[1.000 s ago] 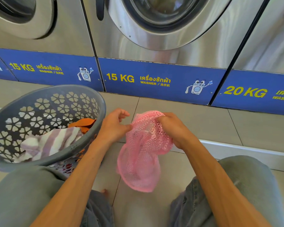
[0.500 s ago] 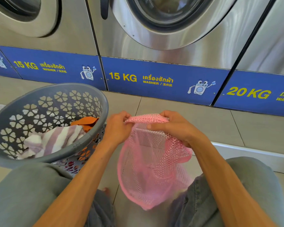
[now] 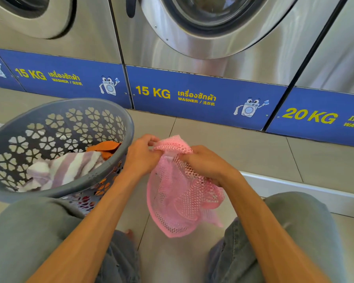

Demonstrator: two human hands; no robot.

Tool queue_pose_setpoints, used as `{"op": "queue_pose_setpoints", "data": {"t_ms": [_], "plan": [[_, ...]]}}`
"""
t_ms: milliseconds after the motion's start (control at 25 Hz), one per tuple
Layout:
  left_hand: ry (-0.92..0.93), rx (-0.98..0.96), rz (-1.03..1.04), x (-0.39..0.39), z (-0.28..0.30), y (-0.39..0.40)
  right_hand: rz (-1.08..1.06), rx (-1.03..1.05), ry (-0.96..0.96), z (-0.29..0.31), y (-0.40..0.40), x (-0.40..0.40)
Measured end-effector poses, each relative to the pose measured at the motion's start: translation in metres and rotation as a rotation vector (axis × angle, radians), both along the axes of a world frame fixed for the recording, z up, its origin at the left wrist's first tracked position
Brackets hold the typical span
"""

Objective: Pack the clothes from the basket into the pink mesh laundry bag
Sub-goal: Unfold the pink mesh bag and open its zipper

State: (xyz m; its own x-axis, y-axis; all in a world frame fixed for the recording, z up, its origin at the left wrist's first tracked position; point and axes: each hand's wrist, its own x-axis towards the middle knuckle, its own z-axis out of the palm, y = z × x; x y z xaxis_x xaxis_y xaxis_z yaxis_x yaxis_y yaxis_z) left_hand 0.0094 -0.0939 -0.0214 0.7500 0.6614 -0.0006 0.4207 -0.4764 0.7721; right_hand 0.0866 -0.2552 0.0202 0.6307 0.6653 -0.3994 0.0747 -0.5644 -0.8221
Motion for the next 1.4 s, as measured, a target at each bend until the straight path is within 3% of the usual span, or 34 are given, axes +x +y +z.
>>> {"op": "queue_pose_setpoints", "data": {"t_ms": [120, 320, 520, 600, 800, 920, 1120, 1400], "plan": [[0.087, -0.057, -0.055, -0.005, -0.004, 0.002, -0.173, 0.092, 0.130, -0.007, 0.021, -0.001], [0.092, -0.015, -0.053, -0.011, -0.008, 0.008, -0.250, 0.089, 0.223, -0.013, 0.039, 0.000], [0.194, 0.161, -0.484, -0.012, 0.002, 0.005, -0.142, 0.070, 0.286, -0.020, 0.038, -0.003], [0.201, 0.188, -0.409, -0.009, 0.001, 0.006, -0.109, 0.096, 0.300, -0.017, 0.031, -0.002], [0.045, -0.019, -0.186, -0.003, 0.006, 0.019, -0.174, 0.198, 0.246, -0.007, 0.016, 0.008], [0.015, -0.030, -0.119, -0.002, 0.012, 0.017, -0.034, 0.302, 0.225, -0.002, 0.011, 0.006], [0.012, -0.060, -0.046, -0.006, 0.012, 0.018, 0.185, -0.045, -0.377, -0.013, 0.018, 0.001], [0.008, -0.086, -0.042, -0.006, 0.006, 0.018, 0.054, -0.038, -0.214, -0.007, 0.016, 0.001]]}}
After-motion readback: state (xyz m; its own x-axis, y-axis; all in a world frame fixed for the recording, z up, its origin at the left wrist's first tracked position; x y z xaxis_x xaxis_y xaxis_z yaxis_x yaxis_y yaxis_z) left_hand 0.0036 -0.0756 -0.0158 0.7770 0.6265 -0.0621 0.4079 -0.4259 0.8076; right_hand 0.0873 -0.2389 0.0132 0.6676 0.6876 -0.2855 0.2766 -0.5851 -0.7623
